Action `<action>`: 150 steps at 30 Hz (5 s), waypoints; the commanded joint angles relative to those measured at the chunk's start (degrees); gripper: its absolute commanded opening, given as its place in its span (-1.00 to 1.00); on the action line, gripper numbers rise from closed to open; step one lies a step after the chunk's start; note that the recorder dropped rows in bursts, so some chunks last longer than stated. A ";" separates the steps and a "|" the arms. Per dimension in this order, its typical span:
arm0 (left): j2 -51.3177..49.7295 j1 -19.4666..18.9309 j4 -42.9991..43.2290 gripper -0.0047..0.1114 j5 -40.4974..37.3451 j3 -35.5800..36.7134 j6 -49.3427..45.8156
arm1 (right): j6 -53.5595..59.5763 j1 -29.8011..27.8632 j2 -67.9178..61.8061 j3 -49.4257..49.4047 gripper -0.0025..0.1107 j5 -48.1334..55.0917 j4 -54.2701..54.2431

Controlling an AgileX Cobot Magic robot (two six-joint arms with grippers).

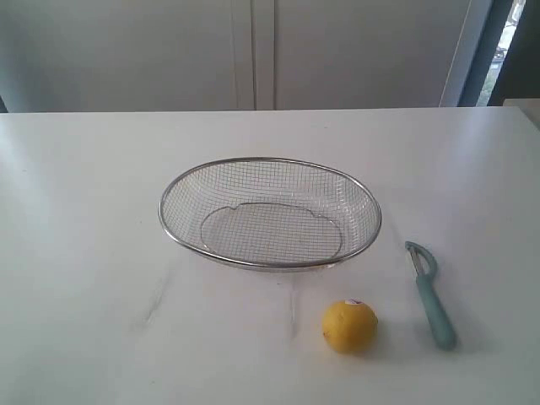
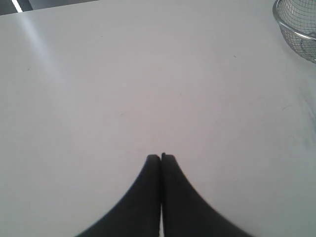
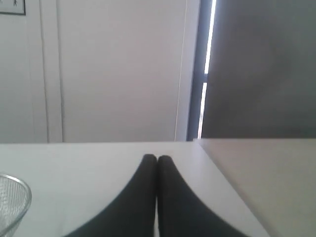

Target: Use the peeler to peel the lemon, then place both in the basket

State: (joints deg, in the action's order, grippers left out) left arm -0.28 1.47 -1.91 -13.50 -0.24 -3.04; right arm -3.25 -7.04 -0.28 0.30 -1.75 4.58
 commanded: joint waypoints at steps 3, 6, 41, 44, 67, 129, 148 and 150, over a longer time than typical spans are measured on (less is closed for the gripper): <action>0.28 -0.09 -0.17 -0.91 0.16 0.24 -0.04 | 0.38 -0.48 0.28 -0.30 -0.96 -5.82 0.11; 0.28 -0.09 -0.17 -0.91 0.16 0.24 -0.04 | 0.38 -0.48 0.28 -0.30 -0.96 -5.67 0.11; 0.28 -0.09 -0.17 -0.91 0.16 0.24 -0.04 | 0.38 -0.48 0.28 3.50 -0.96 -4.88 0.10; 0.28 -0.09 -0.17 -0.91 0.16 0.24 -0.04 | 0.38 -0.48 0.28 7.44 -0.96 -0.05 0.10; 0.28 -0.09 -0.17 -0.91 0.16 0.24 -0.04 | -0.08 -0.48 -21.34 29.11 -0.96 23.26 0.10; 0.28 -0.09 -0.17 -0.91 0.16 0.24 -0.04 | -1.33 -0.48 -65.69 52.26 -0.96 52.97 -2.06; 0.28 -0.09 -0.17 -0.91 0.16 0.24 -0.04 | 6.28 -0.37 -75.14 52.26 -0.96 52.73 -10.42; 0.28 -0.09 -0.17 -0.91 0.16 0.24 -0.04 | 6.40 -0.37 -75.27 52.26 -0.96 52.83 -10.84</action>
State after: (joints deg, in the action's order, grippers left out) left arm -0.28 1.47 -1.91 -13.50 -0.24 -3.04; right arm 1.85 -7.04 -75.29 52.22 51.04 -5.34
